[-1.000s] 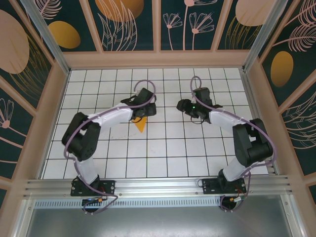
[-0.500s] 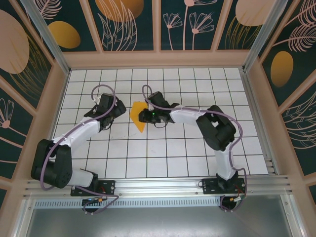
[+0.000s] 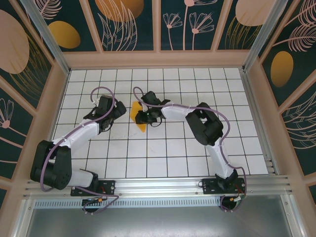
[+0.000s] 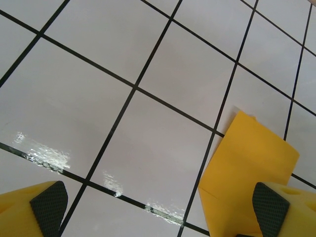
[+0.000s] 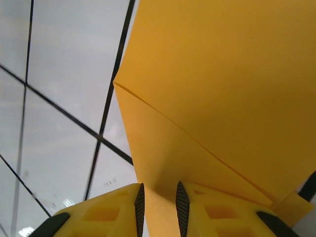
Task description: Fold a paper plane with a square sheet of paper (pick it up from the middle)
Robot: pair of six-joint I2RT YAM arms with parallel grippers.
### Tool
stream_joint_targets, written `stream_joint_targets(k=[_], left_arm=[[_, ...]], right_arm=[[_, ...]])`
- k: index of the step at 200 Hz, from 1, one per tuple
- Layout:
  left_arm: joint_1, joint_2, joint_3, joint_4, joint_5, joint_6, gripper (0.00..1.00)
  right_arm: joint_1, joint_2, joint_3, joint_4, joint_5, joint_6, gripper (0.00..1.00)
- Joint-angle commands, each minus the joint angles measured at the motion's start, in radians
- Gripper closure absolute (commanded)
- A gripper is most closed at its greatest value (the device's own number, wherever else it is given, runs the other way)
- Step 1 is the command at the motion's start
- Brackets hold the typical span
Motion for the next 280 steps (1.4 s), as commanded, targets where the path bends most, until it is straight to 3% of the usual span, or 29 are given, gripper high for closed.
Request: stream_joint_targets(k=[1, 25, 53, 75, 95, 116, 147, 223, 280], left_arm=[[0.008, -0.003, -0.014, 0.032, 0.024, 0.006, 0.02], [0.006, -0.003, -0.01, 0.038, 0.046, 0.015, 0.02], [0.008, -0.006, -0.017, 0.055, 0.076, 0.018, 0.02], [0.008, -0.008, -0.026, 0.072, 0.114, 0.01, 0.02], [0.007, -0.009, -0.046, 0.109, 0.166, -0.004, 0.02], [0.008, 0.002, -0.057, 0.142, 0.211, -0.017, 0.02], [0.006, 0.015, -0.051, 0.154, 0.242, -0.018, 0.02], [0.005, 0.046, -0.076, 0.251, 0.403, -0.048, 0.08], [-0.007, 0.081, -0.148, 0.437, 0.607, -0.188, 0.19]], right_arm=[[-0.023, -0.031, -0.052, -0.273, 0.035, -0.271, 0.72], [-0.039, -0.134, -0.131, -0.346, 0.148, -0.426, 0.75], [-0.091, -0.252, -0.166, -0.301, 0.203, -0.433, 0.76], [-0.093, -0.347, -0.208, -0.194, 0.2, -0.294, 0.71], [-0.094, -0.393, -0.266, -0.098, 0.222, -0.022, 0.68], [-0.076, -0.392, -0.314, -0.04, 0.231, 0.197, 0.68], [-0.06, -0.346, -0.328, -0.002, 0.202, 0.319, 0.69], [-0.098, -0.259, -0.349, 0.005, 0.182, 0.311, 0.71], [-0.176, -0.269, -0.491, 0.128, 0.022, 0.344, 0.73]])
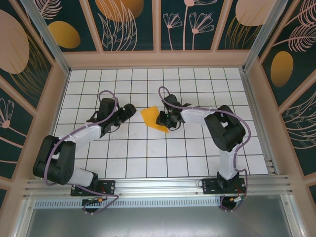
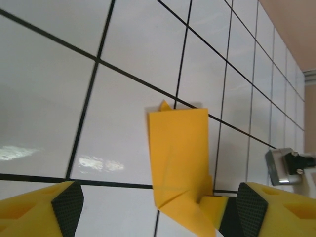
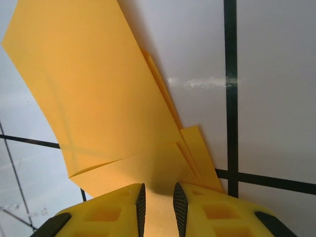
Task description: Fold a paper plane with a square sheet of paper (pick it up from the middle)
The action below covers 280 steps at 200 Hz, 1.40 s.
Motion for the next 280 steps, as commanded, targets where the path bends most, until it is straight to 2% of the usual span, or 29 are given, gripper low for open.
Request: stream_joint_targets(k=[1, 46, 110, 148, 234, 280], left_arm=[[-0.009, 0.024, -0.033, 0.117, 0.119, -0.09, 0.19], [-0.079, 0.075, -0.04, 0.149, 0.124, -0.179, 0.24], [-0.166, 0.205, 0.014, 0.177, 0.117, -0.239, 0.32], [-0.182, 0.241, 0.051, 0.176, 0.117, -0.243, 0.43], [-0.197, 0.324, 0.105, 0.156, 0.133, -0.245, 0.44], [-0.202, 0.361, 0.124, 0.194, 0.178, -0.248, 0.53]], right_arm=[[-0.041, 0.006, -0.086, 0.046, -0.068, 0.035, 0.73], [-0.095, -0.009, -0.196, 0.153, -0.182, 0.078, 0.73], [-0.14, -0.014, -0.25, 0.204, -0.226, 0.085, 0.73], [-0.15, -0.015, -0.262, 0.215, -0.237, 0.078, 0.73], [-0.163, -0.009, -0.275, 0.231, -0.258, 0.072, 0.73], [-0.167, -0.004, -0.276, 0.241, -0.277, 0.071, 0.74]])
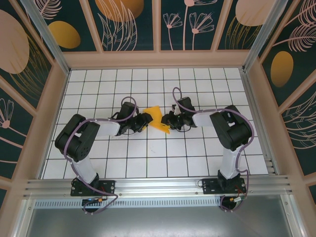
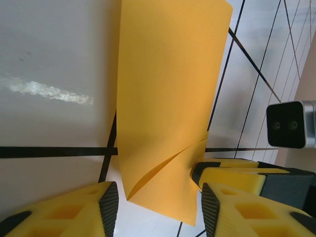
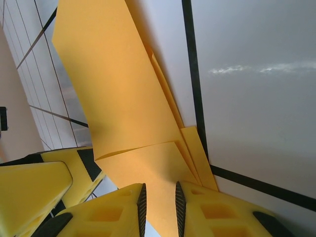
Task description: Fold a paper plane with a square sheet of paper (pick it up from the middle)
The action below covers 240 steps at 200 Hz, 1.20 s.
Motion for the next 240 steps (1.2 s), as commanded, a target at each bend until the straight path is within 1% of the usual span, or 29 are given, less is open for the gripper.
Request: stream_joint_targets(k=[1, 44, 58, 74, 90, 95, 105, 119, 135, 147, 162, 171, 188, 194, 205, 219, 240], left_arm=[[-0.007, 0.025, 0.028, 0.037, 0.041, -0.009, 0.53], [-0.011, 0.056, 0.046, 0.052, 0.057, -0.011, 0.6], [-0.01, 0.064, 0.05, 0.054, 0.058, -0.012, 0.62], [-0.01, 0.077, 0.049, 0.063, 0.05, -0.019, 0.66], [-0.01, 0.084, 0.046, 0.079, 0.043, -0.03, 0.73], [-0.01, 0.086, 0.046, 0.08, 0.038, -0.031, 0.75], [-0.01, 0.084, 0.044, 0.084, 0.027, -0.036, 0.81], [-0.01, 0.081, 0.043, 0.084, 0.014, -0.037, 0.86], [-0.011, 0.08, 0.041, 0.09, 0.014, -0.043, 0.96], [-0.01, 0.075, 0.033, 0.106, 0.017, -0.054, 1.0], [-0.01, 0.061, 0.026, 0.119, 0.018, -0.068, 1.0], [-0.01, 0.051, 0.023, 0.119, 0.015, -0.075, 1.0], [-0.011, 0.03, 0.021, 0.118, 0.013, -0.095, 1.0], [-0.01, 0.025, 0.022, 0.118, 0.015, -0.103, 1.0], [-0.01, 0.017, 0.023, 0.119, 0.016, -0.118, 1.0], [-0.01, 0.01, 0.021, 0.12, 0.018, -0.131, 1.0], [-0.01, 0.002, 0.021, 0.117, 0.016, -0.148, 1.0]], right_arm=[[-0.024, 0.029, -0.05, -0.115, 0.044, -0.01, 0.74], [-0.026, 0.017, -0.049, -0.103, 0.033, -0.021, 0.73], [-0.024, 0.004, -0.057, -0.077, 0.019, -0.025, 0.71], [-0.025, -0.025, -0.069, -0.037, 0.023, -0.036, 0.66], [-0.026, -0.056, -0.068, -0.012, 0.035, -0.067, 0.59], [-0.026, -0.069, -0.068, -0.002, 0.041, -0.08, 0.55], [-0.026, -0.09, -0.067, 0.016, 0.043, -0.111, 0.52], [-0.028, -0.124, -0.065, 0.05, 0.049, -0.184, 0.49], [-0.029, -0.161, -0.066, 0.073, 0.052, -0.256, 0.47], [-0.026, -0.193, -0.077, 0.085, 0.088, -0.32, 0.44], [-0.017, -0.228, -0.089, 0.08, 0.141, -0.41, 0.41], [-0.003, -0.25, -0.098, 0.07, 0.2, -0.468, 0.39], [0.036, -0.285, -0.122, 0.072, 0.328, -0.57, 0.39], [0.069, -0.296, -0.134, 0.081, 0.37, -0.606, 0.39], [0.1, -0.304, -0.153, 0.096, 0.441, -0.668, 0.39], [0.138, -0.32, -0.208, 0.171, 0.464, -0.779, 0.39], [0.203, -0.342, -0.297, 0.305, 0.517, -0.901, 0.39]])
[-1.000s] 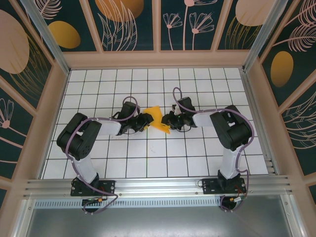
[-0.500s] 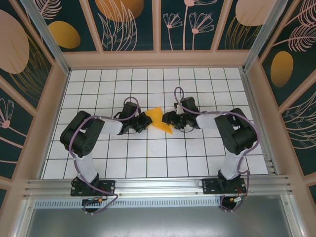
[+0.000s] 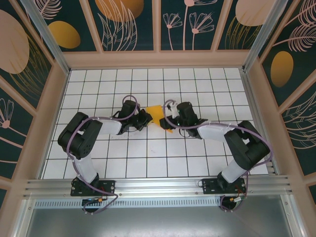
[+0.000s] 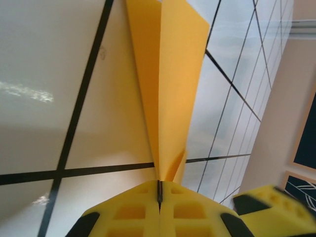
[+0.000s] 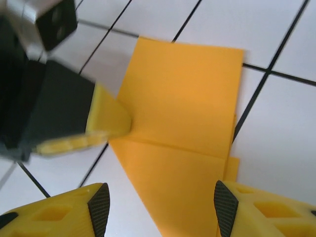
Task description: Fold a paper plane with a square sheet of paper (pick it up from the middle)
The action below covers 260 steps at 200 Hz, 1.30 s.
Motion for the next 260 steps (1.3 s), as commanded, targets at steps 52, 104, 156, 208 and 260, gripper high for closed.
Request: stream_joint_targets(k=[52, 104, 156, 208, 260], left_arm=[[-0.007, -0.038, -0.001, 0.02, 0.0, -0.06, 1.0], [-0.007, -0.043, 0.0, 0.01, -0.002, -0.063, 1.0], [-0.007, -0.045, 0.001, 0.005, -0.003, -0.065, 1.0], [-0.007, -0.061, 0.021, -0.047, -0.031, -0.043, 0.99], [0.059, -0.152, 0.04, -0.184, -0.115, 0.04, 0.71]], right_arm=[[0.132, 0.058, -0.082, 0.23, 0.213, -0.342, 0.43], [0.165, 0.164, -0.032, 0.32, 0.285, -0.426, 0.46], [0.167, 0.253, 0.024, 0.354, 0.324, -0.487, 0.58], [0.168, 0.264, 0.017, 0.355, 0.315, -0.496, 0.81], [0.153, 0.248, 0.017, 0.315, 0.224, -0.435, 0.96]])
